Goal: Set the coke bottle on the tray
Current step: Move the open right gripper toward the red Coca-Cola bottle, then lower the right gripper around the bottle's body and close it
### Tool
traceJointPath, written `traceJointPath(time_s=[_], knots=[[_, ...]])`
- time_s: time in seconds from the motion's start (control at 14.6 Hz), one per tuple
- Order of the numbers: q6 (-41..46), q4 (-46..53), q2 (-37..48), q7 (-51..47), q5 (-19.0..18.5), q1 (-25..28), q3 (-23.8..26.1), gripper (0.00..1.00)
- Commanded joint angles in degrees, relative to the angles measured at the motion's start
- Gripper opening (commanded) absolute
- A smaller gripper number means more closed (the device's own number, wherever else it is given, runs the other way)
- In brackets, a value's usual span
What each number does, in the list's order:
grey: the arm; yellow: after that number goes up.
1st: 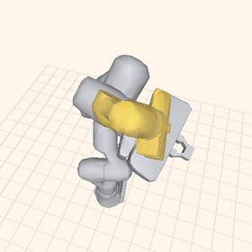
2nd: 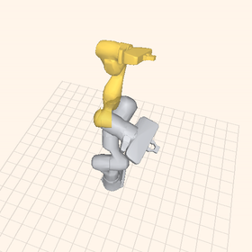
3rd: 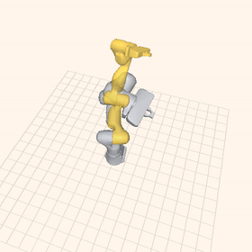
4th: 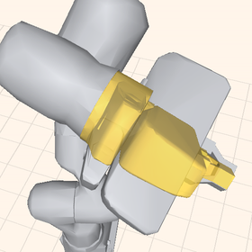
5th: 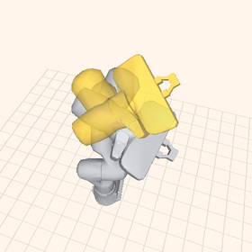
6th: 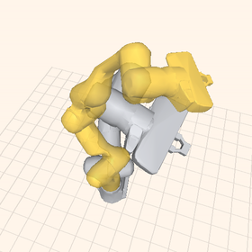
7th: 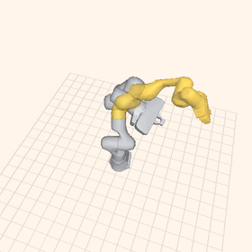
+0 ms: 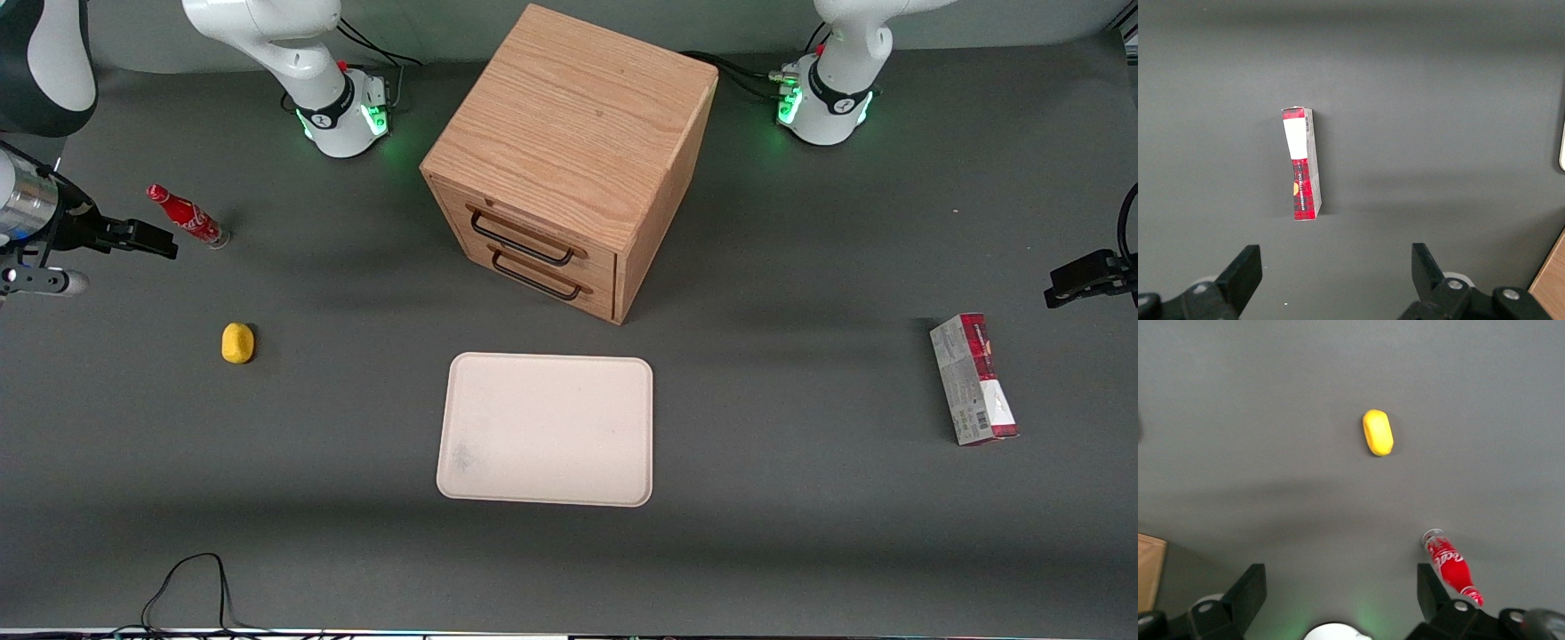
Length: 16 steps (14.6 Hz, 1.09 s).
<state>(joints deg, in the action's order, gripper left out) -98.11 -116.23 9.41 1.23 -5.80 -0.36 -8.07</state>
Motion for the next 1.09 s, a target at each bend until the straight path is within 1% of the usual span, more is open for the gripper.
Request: traceJointPath(time_s=[0.0, 0.07, 0.21, 0.41, 0.55, 0.62, 0.75, 0.96, 1.03], knots=[[-7.51, -14.09, 10.27, 7.62, -1.32, -2.62, -3.86, 1.0], [-8.23, -15.76, 10.98, 10.87, -2.1, -2.8, -6.41, 1.0], [-11.46, -20.24, 13.26, 14.05, -3.51, -2.8, -11.6, 1.0], [-21.99, -29.29, 14.67, 17.22, -5.62, -2.8, -17.66, 1.0], [-30.17, -34.74, 14.59, 21.95, -5.8, -2.8, -22.32, 1.0], [-32.55, -36.33, 14.41, 23.63, -6.5, -2.8, -25.04, 1.0], [-33.72, -37.49, 14.24, 24.0, -11.75, -2.71, -29.18, 1.0], [-33.72, -38.19, 14.32, 24.88, -15.9, -2.36, -34.37, 1.0], [-33.72, -38.45, 14.32, 24.88, -16.17, -2.36, -34.82, 1.0]])
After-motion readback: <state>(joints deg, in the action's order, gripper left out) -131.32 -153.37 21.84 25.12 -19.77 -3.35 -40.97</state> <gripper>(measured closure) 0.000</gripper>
